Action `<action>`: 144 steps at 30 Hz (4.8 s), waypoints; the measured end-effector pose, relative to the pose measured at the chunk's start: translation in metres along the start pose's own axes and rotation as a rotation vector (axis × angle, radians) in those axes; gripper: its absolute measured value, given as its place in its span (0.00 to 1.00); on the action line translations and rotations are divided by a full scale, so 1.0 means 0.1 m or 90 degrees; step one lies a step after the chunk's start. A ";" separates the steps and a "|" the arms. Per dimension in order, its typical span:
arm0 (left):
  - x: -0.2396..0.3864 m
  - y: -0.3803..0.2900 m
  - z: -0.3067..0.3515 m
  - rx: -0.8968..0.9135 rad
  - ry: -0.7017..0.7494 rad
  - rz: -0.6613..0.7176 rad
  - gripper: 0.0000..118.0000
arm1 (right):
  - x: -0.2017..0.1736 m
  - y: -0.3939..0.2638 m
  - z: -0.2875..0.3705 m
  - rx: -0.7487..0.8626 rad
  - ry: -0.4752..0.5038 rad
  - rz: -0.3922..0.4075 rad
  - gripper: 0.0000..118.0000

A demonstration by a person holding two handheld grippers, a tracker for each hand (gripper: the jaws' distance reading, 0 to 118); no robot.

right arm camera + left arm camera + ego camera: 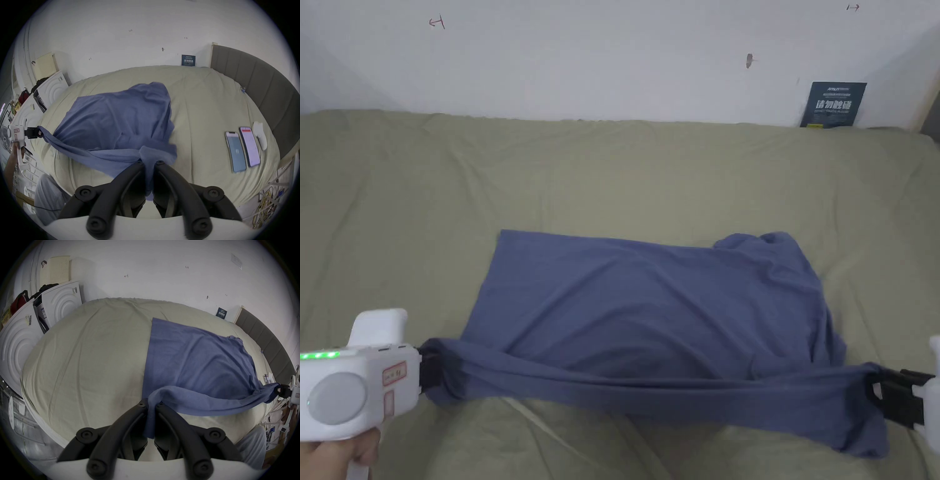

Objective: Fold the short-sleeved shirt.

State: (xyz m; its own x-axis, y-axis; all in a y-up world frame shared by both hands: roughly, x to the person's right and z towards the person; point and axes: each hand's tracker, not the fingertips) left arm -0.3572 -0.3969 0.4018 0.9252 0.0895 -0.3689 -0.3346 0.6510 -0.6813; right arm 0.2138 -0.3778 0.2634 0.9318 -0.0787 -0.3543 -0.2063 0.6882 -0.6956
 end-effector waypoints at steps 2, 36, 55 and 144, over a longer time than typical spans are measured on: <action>0.01 0.14 -0.09 0.001 -0.002 0.004 0.01 | 0.01 0.15 -0.12 0.001 -0.001 -0.001 0.07; -0.13 0.02 -0.15 -0.027 0.018 0.041 0.00 | 0.04 -0.09 -0.34 -0.010 -0.080 -0.048 0.00; 0.05 0.04 -1.04 -0.120 0.012 0.043 0.77 | -0.04 -0.25 -0.41 -0.072 -0.053 -0.055 0.00; 0.23 1.24 -1.78 -0.121 0.049 0.000 0.92 | 0.32 0.77 -1.37 -0.102 -0.050 -0.062 0.00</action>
State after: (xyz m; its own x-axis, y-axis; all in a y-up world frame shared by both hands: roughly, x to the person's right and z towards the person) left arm -0.4096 -0.4481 0.1959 0.9111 0.0279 -0.4112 -0.3698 0.4957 -0.7858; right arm 0.1870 -0.4266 0.1127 0.9689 -0.0785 -0.2347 -0.1527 0.5566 -0.8166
